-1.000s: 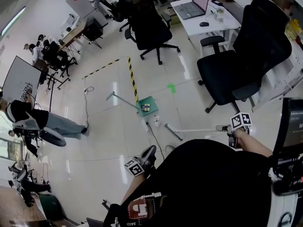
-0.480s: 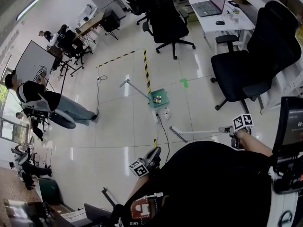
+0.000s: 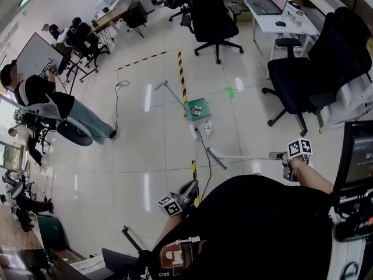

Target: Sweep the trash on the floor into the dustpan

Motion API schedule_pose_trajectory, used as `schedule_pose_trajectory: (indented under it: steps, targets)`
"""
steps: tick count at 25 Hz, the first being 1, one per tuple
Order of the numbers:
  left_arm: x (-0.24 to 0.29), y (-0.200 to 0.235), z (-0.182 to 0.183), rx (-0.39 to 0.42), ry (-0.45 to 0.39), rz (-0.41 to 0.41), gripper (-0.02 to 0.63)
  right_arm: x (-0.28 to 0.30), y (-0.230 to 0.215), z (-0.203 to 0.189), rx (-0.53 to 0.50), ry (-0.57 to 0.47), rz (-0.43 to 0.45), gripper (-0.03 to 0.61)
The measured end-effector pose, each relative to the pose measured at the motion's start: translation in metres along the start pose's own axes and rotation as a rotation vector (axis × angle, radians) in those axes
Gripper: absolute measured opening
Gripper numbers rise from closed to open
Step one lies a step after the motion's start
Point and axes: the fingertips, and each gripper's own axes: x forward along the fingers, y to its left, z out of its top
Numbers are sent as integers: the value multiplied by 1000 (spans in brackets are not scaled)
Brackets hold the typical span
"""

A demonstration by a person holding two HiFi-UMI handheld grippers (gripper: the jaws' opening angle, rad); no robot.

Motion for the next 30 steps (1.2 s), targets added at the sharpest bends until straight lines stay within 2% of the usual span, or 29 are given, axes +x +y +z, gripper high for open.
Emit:
schedule_pose_trajectory:
  steps: [4, 8, 14, 19, 30]
  targets:
    - [-26, 17, -2, -12, 27, -26, 2, 16, 20, -28, 10, -23, -12, 261]
    - [-32, 28, 3, -8, 28, -44, 2, 21, 28, -37, 2, -35, -11, 261]
    - [-22, 16, 14, -7, 10, -72, 2, 8, 28, -31, -6, -36, -35, 261]
    - [-10, 11, 18, 18, 38, -94, 2, -2, 27, -17, -37, -67, -57, 261]
    - [-5, 5, 15, 5, 53, -104, 2, -15, 21, -15, -11, -95, -55, 261]
